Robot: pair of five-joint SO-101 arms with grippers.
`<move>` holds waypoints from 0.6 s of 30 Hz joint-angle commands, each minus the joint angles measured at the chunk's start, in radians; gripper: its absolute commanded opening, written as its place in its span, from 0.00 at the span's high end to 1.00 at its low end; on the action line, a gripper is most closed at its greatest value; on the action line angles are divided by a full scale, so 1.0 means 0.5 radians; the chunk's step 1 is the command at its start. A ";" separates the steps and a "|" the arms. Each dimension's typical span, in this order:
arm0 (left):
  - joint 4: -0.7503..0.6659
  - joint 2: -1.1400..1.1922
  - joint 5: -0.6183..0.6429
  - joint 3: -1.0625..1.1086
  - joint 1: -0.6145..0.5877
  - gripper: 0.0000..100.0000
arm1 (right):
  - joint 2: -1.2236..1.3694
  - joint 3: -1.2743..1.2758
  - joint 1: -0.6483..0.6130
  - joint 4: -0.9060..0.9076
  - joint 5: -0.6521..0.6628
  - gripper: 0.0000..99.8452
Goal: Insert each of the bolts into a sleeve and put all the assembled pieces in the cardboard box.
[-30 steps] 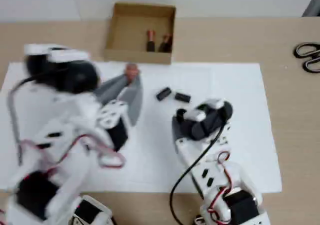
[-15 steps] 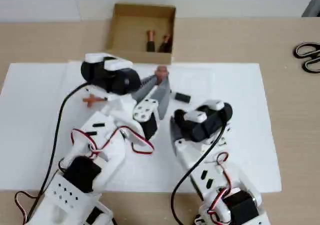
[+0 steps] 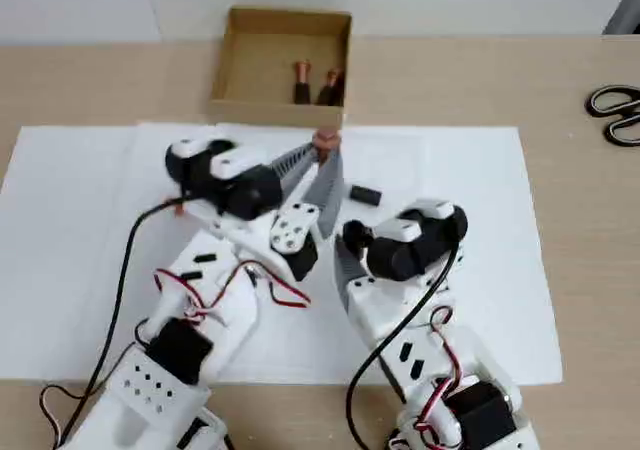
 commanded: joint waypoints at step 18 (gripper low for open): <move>-0.089 -0.114 0.374 0.054 0.061 0.99 | -0.026 0.012 -0.075 -0.057 -0.018 1.00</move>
